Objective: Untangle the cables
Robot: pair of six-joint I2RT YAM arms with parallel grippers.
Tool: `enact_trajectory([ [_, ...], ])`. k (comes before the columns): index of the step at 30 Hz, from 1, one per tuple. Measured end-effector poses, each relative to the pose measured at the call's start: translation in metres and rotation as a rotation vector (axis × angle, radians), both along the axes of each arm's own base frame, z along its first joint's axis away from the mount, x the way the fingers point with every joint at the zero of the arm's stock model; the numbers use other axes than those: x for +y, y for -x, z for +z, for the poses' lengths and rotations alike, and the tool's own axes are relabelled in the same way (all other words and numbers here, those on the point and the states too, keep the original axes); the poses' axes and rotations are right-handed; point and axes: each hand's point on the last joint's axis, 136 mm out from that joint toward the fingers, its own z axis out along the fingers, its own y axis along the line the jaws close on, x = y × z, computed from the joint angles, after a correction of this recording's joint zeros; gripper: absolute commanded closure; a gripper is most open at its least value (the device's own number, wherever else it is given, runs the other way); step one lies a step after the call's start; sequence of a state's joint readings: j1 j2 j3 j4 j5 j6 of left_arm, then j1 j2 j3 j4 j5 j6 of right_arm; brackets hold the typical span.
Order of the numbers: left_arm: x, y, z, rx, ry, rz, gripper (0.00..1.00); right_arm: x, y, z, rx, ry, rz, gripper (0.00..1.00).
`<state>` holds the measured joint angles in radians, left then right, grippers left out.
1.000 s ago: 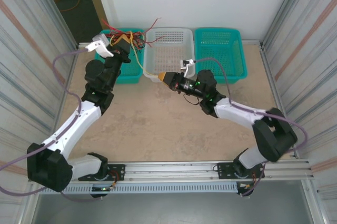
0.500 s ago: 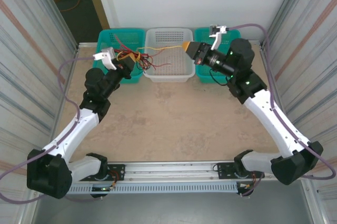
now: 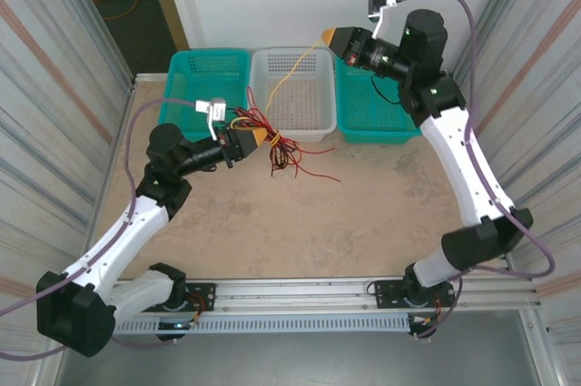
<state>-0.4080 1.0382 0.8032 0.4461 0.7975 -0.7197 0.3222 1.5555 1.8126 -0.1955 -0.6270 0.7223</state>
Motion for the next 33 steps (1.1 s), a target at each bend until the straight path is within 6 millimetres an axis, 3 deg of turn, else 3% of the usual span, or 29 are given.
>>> enact_trajectory([
  [4, -0.003, 0.01, 0.025, -0.01, 0.073, -0.047, 1.0, 0.004, -0.026, -0.025, 0.065, 0.01, 0.013, 1.0],
  [8, 0.0, 0.011, 0.059, -0.048, 0.146, -0.042, 1.0, 0.009, -0.049, -0.063, 0.162, 0.003, 0.017, 1.0],
  [15, 0.015, 0.01, 0.112, -0.146, 0.27, 0.04, 1.0, 0.028, -0.049, -0.135, 0.324, -0.025, 0.051, 1.0],
  [21, 0.033, -0.003, 0.134, -0.18, 0.348, 0.142, 1.0, 0.07, -0.022, -0.185, 0.419, -0.044, 0.133, 1.0],
  [25, 0.06, -0.024, 0.136, -0.194, 0.353, 0.316, 1.0, 0.089, 0.014, -0.233, 0.518, -0.036, 0.173, 1.0],
  [27, 0.075, -0.033, 0.134, -0.204, 0.328, 0.421, 1.0, 0.092, 0.034, -0.248, 0.542, -0.026, 0.18, 1.0],
  [30, 0.094, -0.039, 0.129, -0.229, 0.272, 0.56, 1.0, 0.087, 0.065, -0.25, 0.537, -0.03, 0.18, 1.0],
  [33, 0.108, -0.041, 0.127, -0.257, 0.224, 0.664, 1.0, 0.076, 0.09, -0.23, 0.48, -0.044, 0.158, 1.0],
])
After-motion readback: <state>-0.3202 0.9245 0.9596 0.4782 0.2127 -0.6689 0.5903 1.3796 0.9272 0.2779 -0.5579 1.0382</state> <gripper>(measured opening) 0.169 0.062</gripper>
